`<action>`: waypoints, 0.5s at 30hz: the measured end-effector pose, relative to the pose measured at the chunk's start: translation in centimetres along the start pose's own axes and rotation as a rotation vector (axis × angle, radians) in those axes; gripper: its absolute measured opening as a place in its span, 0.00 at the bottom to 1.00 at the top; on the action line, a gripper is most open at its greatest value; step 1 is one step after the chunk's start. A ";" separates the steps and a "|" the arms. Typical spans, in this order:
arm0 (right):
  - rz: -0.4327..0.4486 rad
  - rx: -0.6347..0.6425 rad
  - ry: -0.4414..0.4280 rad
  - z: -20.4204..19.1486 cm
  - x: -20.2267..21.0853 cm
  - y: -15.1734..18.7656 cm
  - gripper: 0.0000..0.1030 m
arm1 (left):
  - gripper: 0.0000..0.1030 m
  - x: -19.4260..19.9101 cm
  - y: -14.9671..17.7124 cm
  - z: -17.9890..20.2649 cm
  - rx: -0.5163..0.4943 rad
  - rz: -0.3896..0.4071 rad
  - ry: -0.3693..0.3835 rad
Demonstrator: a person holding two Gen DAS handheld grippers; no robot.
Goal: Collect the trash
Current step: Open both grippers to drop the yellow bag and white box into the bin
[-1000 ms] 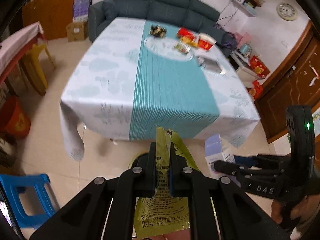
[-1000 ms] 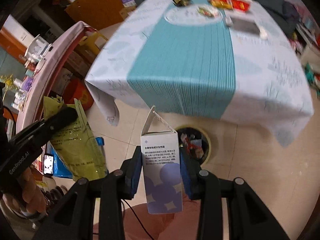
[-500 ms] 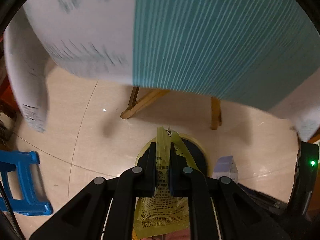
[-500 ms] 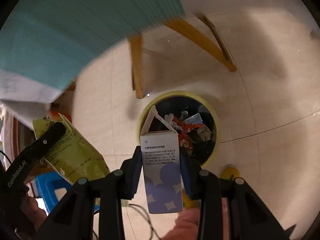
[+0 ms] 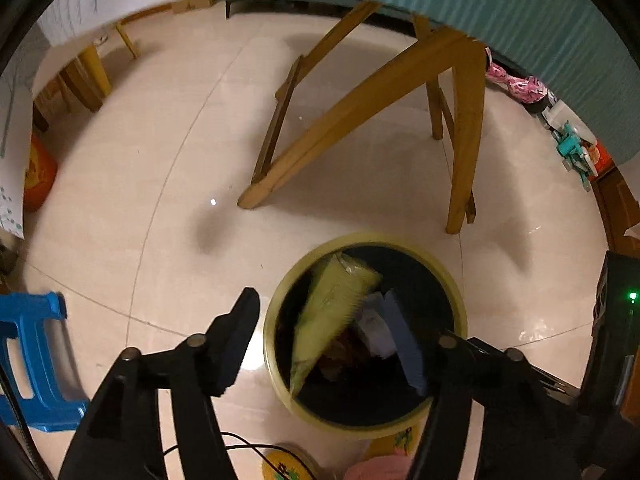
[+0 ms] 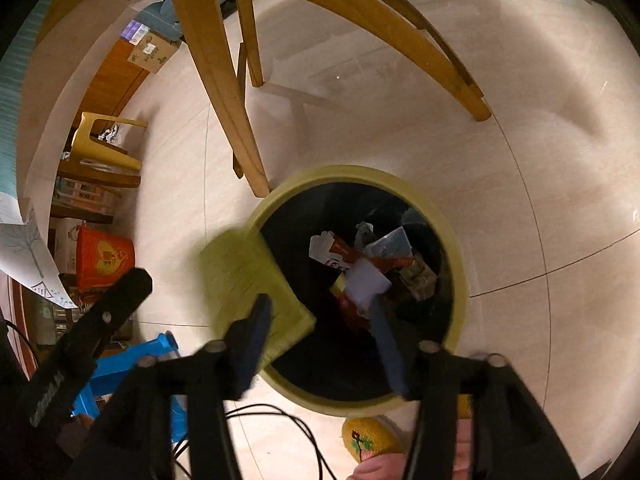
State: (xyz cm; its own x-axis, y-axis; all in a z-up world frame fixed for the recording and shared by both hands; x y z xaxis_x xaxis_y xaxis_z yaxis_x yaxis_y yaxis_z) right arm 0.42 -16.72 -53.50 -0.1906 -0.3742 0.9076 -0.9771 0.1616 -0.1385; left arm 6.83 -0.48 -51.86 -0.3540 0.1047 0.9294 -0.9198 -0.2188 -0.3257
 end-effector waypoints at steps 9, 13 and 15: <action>-0.004 0.046 0.040 -1.5 0.8 -0.4 0.61 | 0.63 2.0 -0.5 0.5 -0.016 -0.024 0.024; -0.006 0.059 0.059 -2.4 2.4 -0.6 0.61 | 0.63 4.1 -0.7 0.3 -0.016 -0.038 0.030; -0.005 0.077 0.077 -3.1 4.0 -0.6 0.61 | 0.63 5.6 -0.8 0.4 -0.020 -0.052 0.022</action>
State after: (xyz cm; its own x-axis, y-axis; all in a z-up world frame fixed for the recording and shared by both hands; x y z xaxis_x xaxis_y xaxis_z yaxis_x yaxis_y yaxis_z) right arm 0.57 -15.46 -48.57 -0.1810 -0.3027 0.9357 -0.9829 0.0887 -0.1615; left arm 5.66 -0.15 -46.34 -0.3093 0.1371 0.9410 -0.9401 -0.1932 -0.2809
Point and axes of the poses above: each gripper's, at about its wrist camera, not at the fingertips, and x roughly against the way its jaws point, z to its right, y to its underside, the point moved 6 cm from there along -x, roughly the way its jaws point, and after that the axes turned 6 degrees about x, right-handed, at the moved point
